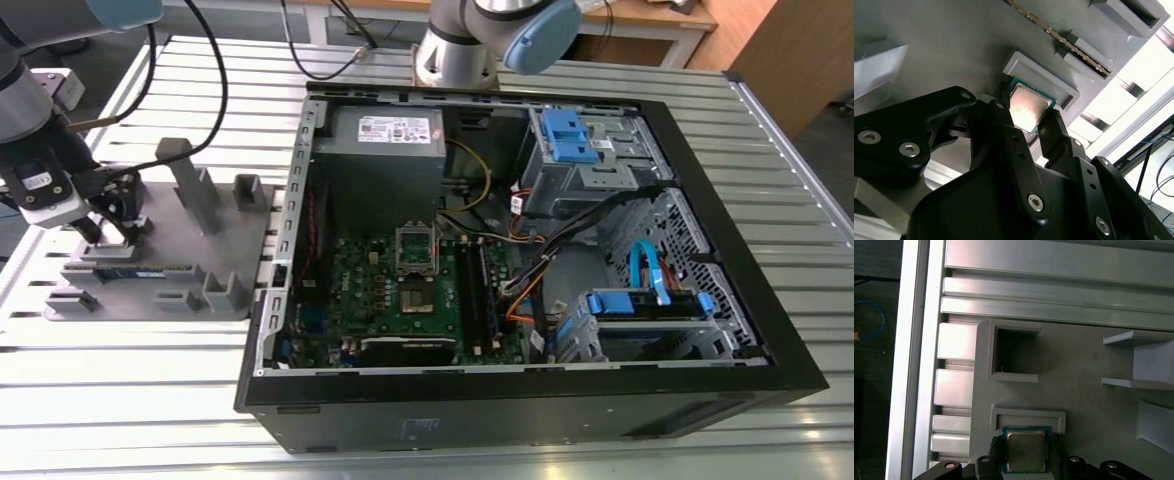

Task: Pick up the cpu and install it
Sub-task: 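Pick up the cpu and move it towards the insertion slot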

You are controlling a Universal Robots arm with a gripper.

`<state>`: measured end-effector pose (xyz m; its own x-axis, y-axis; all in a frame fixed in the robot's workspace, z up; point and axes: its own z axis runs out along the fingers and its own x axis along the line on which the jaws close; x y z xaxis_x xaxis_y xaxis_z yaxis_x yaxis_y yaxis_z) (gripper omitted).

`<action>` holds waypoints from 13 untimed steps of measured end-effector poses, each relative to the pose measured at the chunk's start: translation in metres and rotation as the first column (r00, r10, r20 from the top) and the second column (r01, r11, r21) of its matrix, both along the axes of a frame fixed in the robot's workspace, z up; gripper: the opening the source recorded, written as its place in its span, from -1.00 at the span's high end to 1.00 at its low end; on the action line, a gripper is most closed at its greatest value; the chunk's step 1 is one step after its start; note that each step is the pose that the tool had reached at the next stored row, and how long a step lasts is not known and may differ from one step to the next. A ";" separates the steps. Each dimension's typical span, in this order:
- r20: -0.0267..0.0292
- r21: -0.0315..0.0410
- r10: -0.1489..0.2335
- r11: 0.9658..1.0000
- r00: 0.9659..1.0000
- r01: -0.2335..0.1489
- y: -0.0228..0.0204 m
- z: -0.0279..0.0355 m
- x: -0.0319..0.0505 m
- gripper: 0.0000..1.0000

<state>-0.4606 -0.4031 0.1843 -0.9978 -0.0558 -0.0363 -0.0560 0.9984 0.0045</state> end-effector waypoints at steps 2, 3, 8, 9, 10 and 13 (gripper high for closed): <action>0.000 0.000 0.000 1.000 1.000 0.000 0.0000 -0.0001 0.0000 0.06; 0.000 0.000 0.000 1.000 1.000 0.000 0.0000 -0.0001 0.0000 0.06; 0.000 0.000 0.000 1.000 1.000 0.000 0.0000 0.0006 -0.0001 0.06; 0.000 0.000 0.000 1.000 1.000 0.000 0.0000 0.0017 -0.0001 0.06; 0.000 0.000 0.000 1.000 1.000 0.000 0.0000 0.0033 -0.0001 0.06; 0.000 0.000 0.000 1.000 1.000 0.000 0.0000 0.0082 -0.0001 0.06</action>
